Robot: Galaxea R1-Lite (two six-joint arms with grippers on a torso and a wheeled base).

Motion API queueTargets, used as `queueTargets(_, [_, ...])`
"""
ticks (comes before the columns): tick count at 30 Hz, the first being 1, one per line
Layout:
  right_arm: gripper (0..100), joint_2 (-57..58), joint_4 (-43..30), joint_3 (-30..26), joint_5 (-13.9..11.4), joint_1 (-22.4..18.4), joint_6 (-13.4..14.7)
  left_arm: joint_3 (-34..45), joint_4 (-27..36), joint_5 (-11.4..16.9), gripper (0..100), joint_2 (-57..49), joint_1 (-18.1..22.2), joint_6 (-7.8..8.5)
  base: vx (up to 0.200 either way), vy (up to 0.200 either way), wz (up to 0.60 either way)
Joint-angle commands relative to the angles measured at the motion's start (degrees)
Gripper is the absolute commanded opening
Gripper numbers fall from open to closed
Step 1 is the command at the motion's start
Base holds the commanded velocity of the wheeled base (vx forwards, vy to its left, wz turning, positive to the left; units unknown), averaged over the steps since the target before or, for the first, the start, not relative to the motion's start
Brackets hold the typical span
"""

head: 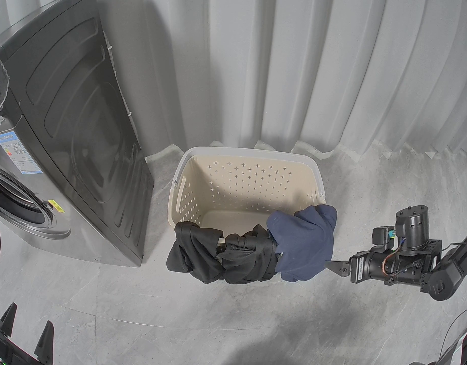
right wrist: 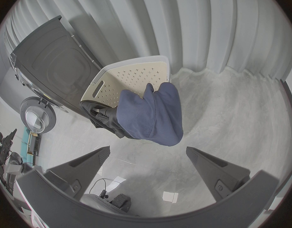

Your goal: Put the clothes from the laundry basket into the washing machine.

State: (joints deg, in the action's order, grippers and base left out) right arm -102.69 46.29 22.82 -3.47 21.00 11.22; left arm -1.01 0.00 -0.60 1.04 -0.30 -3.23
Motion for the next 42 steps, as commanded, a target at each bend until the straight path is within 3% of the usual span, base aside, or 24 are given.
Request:
queueTargets(1, [100,-6.3,0.2,3.5,0.1,0.5,0.0,1.0,0.0,0.0,100,-0.9,0.0,-0.02,0.000,0.000,0.00])
queueTargets(32, [100,-19.9,0.2,19.3,1.4,0.2,1.0,1.0,0.0,-0.1,100,-0.9,0.0,-0.02,0.000,0.000,0.00])
queueTargets(33, [0,-20.0,0.2,19.6,1.4,0.2,1.0,1.0,0.0,-0.1,100,-0.9,0.0,-0.02,0.000,0.000,0.00])
queueTargets(42, [0,-19.5,1.2,18.8,1.3,-0.4,1.4,1.0,0.0,-0.1,100,-0.9,0.0,-0.02,0.000,0.000,0.00])
